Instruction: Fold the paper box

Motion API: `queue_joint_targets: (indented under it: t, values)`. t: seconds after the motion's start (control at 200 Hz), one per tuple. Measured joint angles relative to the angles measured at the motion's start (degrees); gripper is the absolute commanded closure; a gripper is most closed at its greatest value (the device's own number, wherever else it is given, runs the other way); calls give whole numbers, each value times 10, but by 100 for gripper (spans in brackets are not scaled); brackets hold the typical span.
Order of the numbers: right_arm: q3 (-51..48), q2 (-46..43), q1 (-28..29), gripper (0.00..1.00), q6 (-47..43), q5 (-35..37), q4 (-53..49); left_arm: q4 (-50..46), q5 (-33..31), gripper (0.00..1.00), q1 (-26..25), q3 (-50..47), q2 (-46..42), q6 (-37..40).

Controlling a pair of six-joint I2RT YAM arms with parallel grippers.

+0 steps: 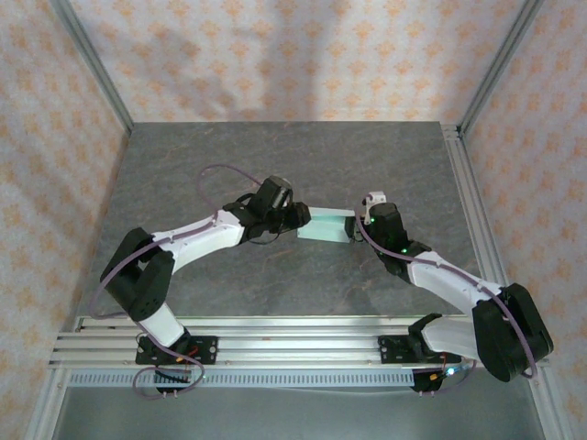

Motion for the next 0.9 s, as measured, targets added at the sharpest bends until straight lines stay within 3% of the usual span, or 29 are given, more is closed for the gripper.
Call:
queue_joint_targets:
  t: [0.125, 0.32, 0.43, 0.711, 0.901]
  values:
    - [-4, -31, 4, 20, -13, -23, -5, -4, 1, 58, 3, 9, 8, 0]
    - [-3, -68, 4, 19, -2, -40, -5, -11, 1, 57, 3, 20, 15, 2]
    - [24, -44, 4, 22, 49, -28, -24, -12, 1, 56, 3, 21, 16, 2]
    - [125, 74, -5, 34, 182, -35, -62, -24, 3, 33, 3, 22, 16, 19]
    - [142, 111, -30, 45, 222, -53, -58, -36, 3, 28, 5, 28, 16, 22]
